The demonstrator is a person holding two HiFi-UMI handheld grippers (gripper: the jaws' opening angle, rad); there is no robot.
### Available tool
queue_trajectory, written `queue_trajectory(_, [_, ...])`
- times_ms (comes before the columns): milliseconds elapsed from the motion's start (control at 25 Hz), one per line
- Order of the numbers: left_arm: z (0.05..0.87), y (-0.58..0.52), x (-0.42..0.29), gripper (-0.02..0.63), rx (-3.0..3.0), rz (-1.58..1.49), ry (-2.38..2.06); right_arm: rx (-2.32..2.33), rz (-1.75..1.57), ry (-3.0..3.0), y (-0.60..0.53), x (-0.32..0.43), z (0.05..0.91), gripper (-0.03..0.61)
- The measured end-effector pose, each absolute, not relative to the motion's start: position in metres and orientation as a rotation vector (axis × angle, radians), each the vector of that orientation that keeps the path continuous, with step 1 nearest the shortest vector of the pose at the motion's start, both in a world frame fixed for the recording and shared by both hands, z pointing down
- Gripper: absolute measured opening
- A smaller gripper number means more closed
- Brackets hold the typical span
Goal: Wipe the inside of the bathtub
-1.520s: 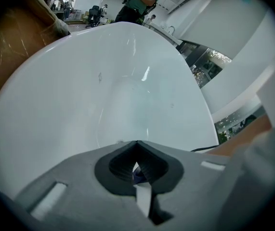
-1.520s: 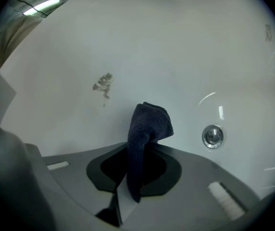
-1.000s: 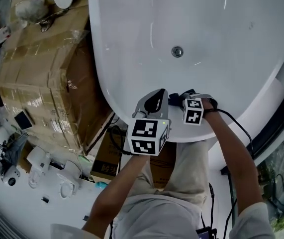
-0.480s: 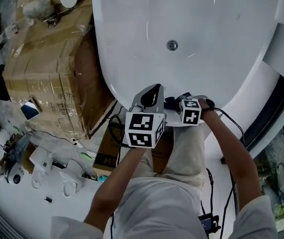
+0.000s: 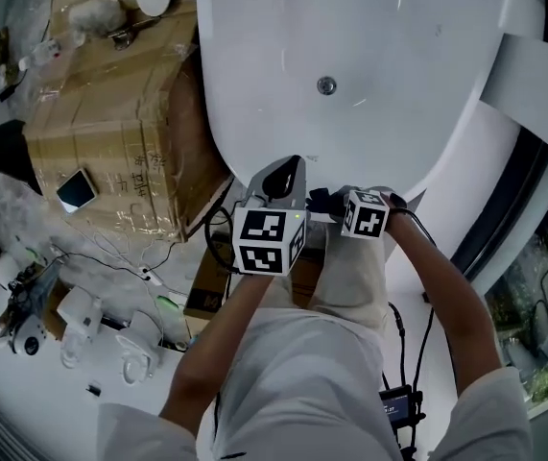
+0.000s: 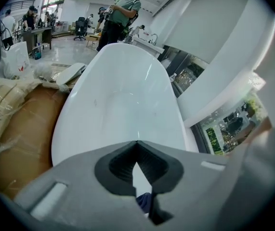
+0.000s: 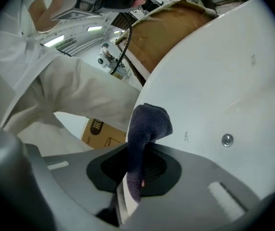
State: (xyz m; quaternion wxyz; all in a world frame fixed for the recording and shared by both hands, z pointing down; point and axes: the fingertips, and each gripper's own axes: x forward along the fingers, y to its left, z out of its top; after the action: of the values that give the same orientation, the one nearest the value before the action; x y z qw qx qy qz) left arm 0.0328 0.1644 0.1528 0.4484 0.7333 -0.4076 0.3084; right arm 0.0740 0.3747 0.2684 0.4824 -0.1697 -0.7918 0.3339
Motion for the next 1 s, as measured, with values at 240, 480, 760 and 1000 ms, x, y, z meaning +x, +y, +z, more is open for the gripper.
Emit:
queue_trajectory(240, [0.117, 0.159, 0.025, -0.002, 1.834, 0.737, -1.021, -0.173, 1.005, -2.014, 0.332, 0.062, 0.226, 0.048])
queue_trajectory(480, [0.077, 0.154, 0.017, -0.002, 1.888, 0.734, -1.013, -0.03, 1.084, -2.113, 0.284, 0.052, 0.165, 0.048])
queue_trajectory(760, [0.023, 0.142, 0.006, -0.002, 1.925, 0.695, -1.071, 0.11, 1.097, -2.216, 0.226, 0.056, 0.093, 0.048])
queue_trajectory(1000, [-0.049, 0.128, 0.015, -0.002, 2.007, 0.642, -1.08, 0.251, 1.044, -2.322, 0.181, 0.073, 0.013, 0.048])
